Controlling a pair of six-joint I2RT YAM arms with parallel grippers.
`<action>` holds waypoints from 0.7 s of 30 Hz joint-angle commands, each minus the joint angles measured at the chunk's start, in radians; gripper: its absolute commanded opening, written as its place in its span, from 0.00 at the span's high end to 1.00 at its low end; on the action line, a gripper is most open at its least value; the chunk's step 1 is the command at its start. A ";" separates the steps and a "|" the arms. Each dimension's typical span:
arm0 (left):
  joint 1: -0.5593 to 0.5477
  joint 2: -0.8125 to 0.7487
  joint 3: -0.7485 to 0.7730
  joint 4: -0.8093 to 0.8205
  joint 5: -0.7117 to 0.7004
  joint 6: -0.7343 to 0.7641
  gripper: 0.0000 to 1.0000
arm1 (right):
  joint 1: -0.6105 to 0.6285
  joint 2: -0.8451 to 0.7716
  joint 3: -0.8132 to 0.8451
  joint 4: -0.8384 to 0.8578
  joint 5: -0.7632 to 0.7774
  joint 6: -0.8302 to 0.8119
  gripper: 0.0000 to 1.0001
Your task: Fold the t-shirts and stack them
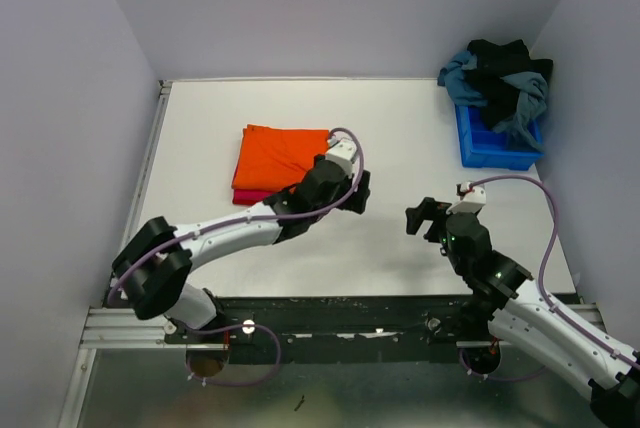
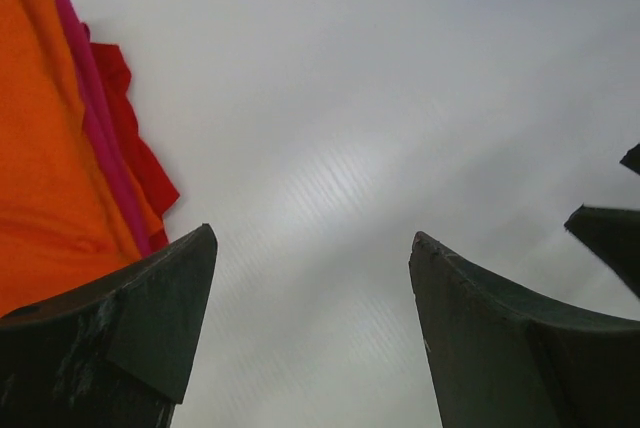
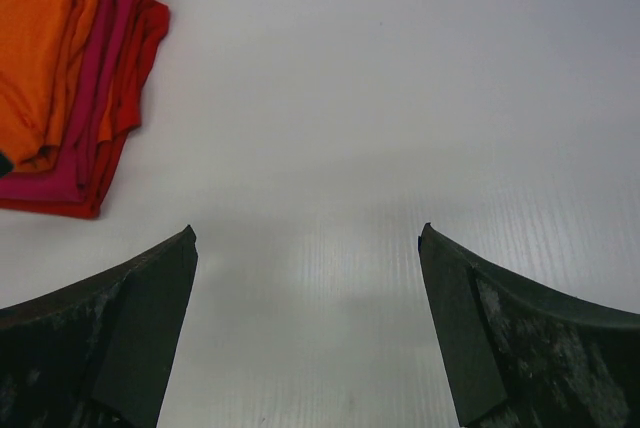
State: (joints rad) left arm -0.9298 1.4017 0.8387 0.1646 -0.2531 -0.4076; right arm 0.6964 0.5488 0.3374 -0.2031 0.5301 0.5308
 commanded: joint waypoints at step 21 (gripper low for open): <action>0.180 0.823 0.950 -0.838 0.144 -0.066 0.09 | 0.000 -0.039 0.005 -0.001 0.016 0.008 0.00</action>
State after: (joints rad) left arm -0.7704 2.1921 1.7638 -0.6102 -0.1490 -0.4652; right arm 0.6964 0.5156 0.3374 -0.2039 0.5304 0.5312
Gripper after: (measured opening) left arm 0.917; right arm 0.998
